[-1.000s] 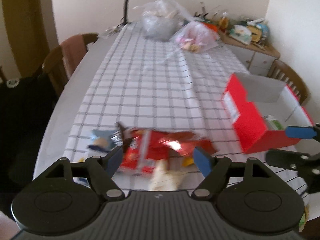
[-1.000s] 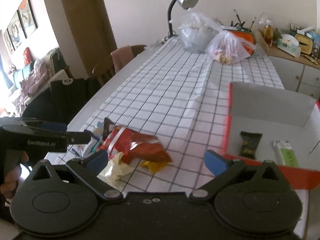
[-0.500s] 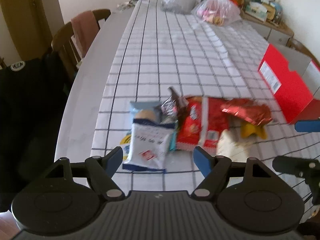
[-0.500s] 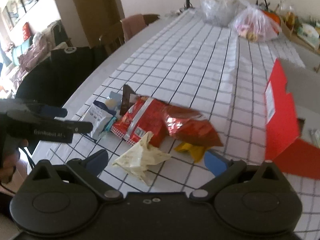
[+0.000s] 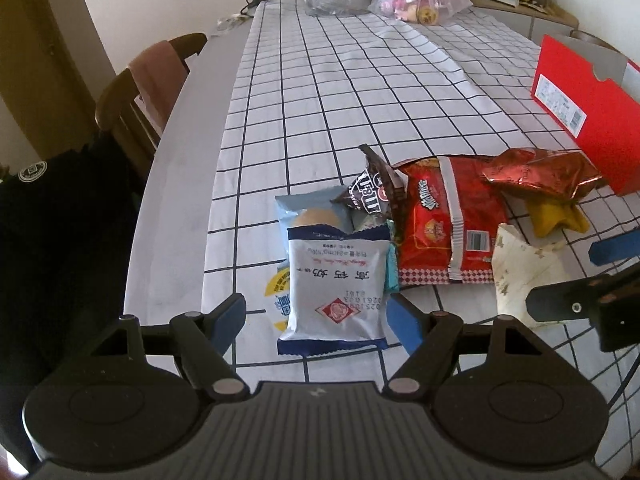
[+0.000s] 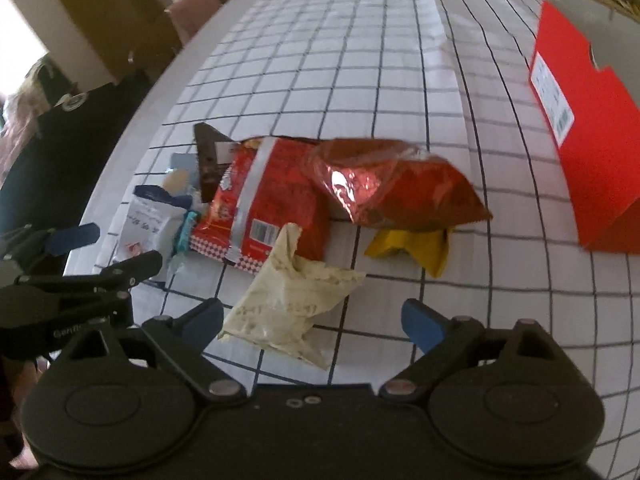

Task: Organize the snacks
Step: 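Grasp the white milk biscuit packet with the left tool while the right tool grasps the cream bag, then carry both held packets up and over to the red box, then lower both packets into the red box and open both tools, then move both tools back toward the remaining red chip bags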

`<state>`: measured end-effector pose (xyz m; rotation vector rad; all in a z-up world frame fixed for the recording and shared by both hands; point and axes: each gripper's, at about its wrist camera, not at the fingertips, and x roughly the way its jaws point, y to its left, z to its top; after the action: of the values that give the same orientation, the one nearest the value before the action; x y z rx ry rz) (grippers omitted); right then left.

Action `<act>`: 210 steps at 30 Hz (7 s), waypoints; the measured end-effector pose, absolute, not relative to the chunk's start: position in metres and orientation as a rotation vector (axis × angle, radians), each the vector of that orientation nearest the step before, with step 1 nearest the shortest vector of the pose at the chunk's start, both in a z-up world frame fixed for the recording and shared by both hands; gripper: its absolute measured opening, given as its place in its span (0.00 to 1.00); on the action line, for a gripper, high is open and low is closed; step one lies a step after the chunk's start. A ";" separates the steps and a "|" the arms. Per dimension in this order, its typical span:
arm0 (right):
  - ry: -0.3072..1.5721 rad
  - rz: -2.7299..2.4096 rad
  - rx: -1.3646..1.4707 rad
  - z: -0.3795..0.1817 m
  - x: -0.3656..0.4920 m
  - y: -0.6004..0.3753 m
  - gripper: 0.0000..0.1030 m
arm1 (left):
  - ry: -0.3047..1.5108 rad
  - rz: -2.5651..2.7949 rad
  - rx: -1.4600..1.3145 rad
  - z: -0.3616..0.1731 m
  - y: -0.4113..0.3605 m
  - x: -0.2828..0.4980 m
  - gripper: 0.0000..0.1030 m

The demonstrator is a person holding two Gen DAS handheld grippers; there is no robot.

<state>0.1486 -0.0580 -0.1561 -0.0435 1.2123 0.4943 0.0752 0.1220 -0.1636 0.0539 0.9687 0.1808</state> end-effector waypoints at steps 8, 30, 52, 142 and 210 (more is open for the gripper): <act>1.264 0.465 -0.003 -0.164 0.152 -0.045 0.77 | 0.993 0.160 0.032 -0.172 0.128 0.086 0.71; 1.263 0.470 0.029 -0.154 0.148 -0.055 0.36 | 1.007 0.160 -0.033 -0.168 0.138 0.085 0.47; 1.057 0.488 0.034 -0.070 0.134 -0.111 0.35 | 0.913 0.100 -0.106 -0.088 0.117 0.062 0.47; 1.182 0.501 -0.260 -0.131 0.361 -0.359 0.37 | 1.162 -0.037 0.090 -0.137 -0.242 0.350 0.47; 0.874 0.723 -0.017 -0.011 0.207 -0.239 0.96 | 0.819 0.042 -0.137 -0.034 -0.070 0.149 0.71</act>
<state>0.2069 -0.2386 -0.0114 -0.0166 0.8738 0.7229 0.1488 -0.0698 -0.0341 -0.1373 0.8188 0.0417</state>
